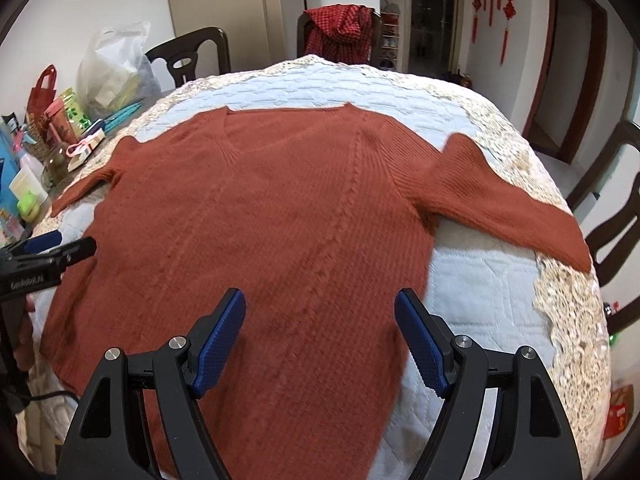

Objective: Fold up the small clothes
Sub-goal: 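Grasp the orange sweater's sleeve cuff with the left gripper and lift it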

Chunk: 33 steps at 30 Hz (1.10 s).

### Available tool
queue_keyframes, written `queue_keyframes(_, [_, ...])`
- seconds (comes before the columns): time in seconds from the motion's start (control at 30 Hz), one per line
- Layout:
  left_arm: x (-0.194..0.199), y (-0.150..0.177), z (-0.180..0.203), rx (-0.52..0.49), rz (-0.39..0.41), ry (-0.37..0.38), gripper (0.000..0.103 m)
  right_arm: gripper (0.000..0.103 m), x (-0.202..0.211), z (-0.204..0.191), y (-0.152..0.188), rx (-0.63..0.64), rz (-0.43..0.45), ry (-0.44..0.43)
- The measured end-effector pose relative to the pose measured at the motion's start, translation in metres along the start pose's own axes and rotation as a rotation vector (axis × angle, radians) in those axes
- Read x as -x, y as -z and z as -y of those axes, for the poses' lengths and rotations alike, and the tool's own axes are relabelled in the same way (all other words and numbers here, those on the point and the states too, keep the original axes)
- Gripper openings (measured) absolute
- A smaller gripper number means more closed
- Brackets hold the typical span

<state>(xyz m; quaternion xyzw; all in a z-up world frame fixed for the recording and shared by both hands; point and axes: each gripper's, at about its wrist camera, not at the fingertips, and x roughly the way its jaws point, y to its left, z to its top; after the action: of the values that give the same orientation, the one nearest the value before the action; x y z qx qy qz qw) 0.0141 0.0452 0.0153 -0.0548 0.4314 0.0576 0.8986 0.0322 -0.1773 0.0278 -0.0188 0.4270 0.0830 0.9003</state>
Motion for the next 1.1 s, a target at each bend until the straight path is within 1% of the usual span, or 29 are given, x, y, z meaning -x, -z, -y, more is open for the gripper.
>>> queue_keyframes(0.1, [-0.002,-0.008,-0.025,0.067,0.016,-0.022,0.102,0.077,-0.004,-0.006,-0.007,0.015,0.002,-0.02])
queue_keyframes(0.2, [-0.005,-0.015,-0.058,0.15,0.032,-0.049,0.097,0.077,-0.007,-0.013,-0.013,0.03,0.007,-0.038])
queue_keyframes(0.27, [-0.007,-0.017,-0.08,0.209,0.037,-0.066,0.088,0.077,-0.009,-0.017,-0.015,0.039,0.007,-0.045])
queue_keyframes(0.33, [-0.01,-0.019,-0.104,0.279,0.039,-0.077,0.084,0.077,-0.011,-0.02,-0.016,0.046,0.005,-0.053])
queue_keyframes(0.43, [-0.017,-0.021,-0.133,0.352,0.038,-0.1,0.08,0.077,-0.015,-0.022,-0.018,0.051,-0.003,-0.06])
queue_keyframes(0.5, [-0.023,-0.021,-0.149,0.401,0.027,-0.095,0.08,0.077,-0.018,-0.022,-0.018,0.05,-0.011,-0.062])
queue_keyframes(0.57, [-0.031,-0.02,-0.158,0.442,0.008,-0.068,0.075,0.077,-0.022,-0.022,-0.018,0.048,-0.021,-0.062])
queue_keyframes(0.6, [-0.034,-0.021,-0.162,0.455,0.006,-0.053,0.074,0.077,-0.024,-0.022,-0.019,0.046,-0.026,-0.06])
queue_keyframes(0.73, [-0.039,-0.026,-0.171,0.468,0.043,-0.041,0.069,0.077,-0.028,-0.02,-0.02,0.041,-0.038,-0.059])
queue_keyframes(0.8, [-0.042,-0.03,-0.176,0.476,0.056,-0.037,0.062,0.077,-0.03,-0.02,-0.021,0.039,-0.042,-0.061])
queue_keyframes(0.9, [-0.043,-0.031,-0.182,0.485,0.071,-0.031,0.048,0.077,-0.032,-0.02,-0.021,0.041,-0.045,-0.063])
queue_keyframes(0.97, [-0.046,-0.033,-0.184,0.478,0.069,-0.034,0.033,0.077,-0.033,-0.02,-0.021,0.039,-0.049,-0.065])
queue_keyframes(1.0, [-0.046,-0.033,-0.184,0.475,0.069,-0.032,0.029,0.077,-0.034,-0.019,-0.021,0.037,-0.051,-0.065])
queue_keyframes(1.07, [-0.045,-0.035,-0.184,0.466,0.082,-0.026,0.017,0.077,-0.034,-0.018,-0.021,0.034,-0.049,-0.067])
queue_keyframes(1.1, [-0.043,-0.038,-0.184,0.457,0.087,-0.028,0.015,0.077,-0.035,-0.018,-0.021,0.032,-0.049,-0.069])
